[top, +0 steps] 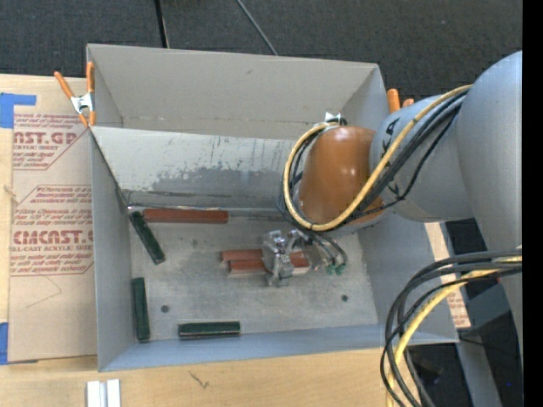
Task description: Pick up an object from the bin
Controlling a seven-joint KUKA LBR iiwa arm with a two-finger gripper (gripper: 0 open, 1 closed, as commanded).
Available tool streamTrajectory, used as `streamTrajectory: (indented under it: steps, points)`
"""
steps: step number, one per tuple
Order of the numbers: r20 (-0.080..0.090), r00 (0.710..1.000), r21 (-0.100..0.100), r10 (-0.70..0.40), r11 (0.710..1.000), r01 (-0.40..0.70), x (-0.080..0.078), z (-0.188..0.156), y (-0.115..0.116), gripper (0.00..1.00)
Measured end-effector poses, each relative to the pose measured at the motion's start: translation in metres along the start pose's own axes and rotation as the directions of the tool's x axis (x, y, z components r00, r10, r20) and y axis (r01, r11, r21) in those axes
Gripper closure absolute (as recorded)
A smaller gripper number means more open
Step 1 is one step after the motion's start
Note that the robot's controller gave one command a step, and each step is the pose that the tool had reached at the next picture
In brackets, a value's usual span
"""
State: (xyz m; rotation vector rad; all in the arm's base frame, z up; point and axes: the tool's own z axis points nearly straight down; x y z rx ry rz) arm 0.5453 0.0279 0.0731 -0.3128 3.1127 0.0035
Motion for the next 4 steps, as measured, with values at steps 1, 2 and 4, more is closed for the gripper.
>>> streamTrajectory:
  steps: [1,2,4]
  points:
    - [-0.012,1.000,0.000,0.000,1.000,0.000,0.003,0.003,0.000,0.00]
    - [-0.012,1.000,-0.001,0.000,1.000,0.000,0.003,0.003,0.000,1.00]
    - [-0.009,1.000,0.001,-0.018,1.000,0.018,0.000,-0.160,-0.016,1.00]
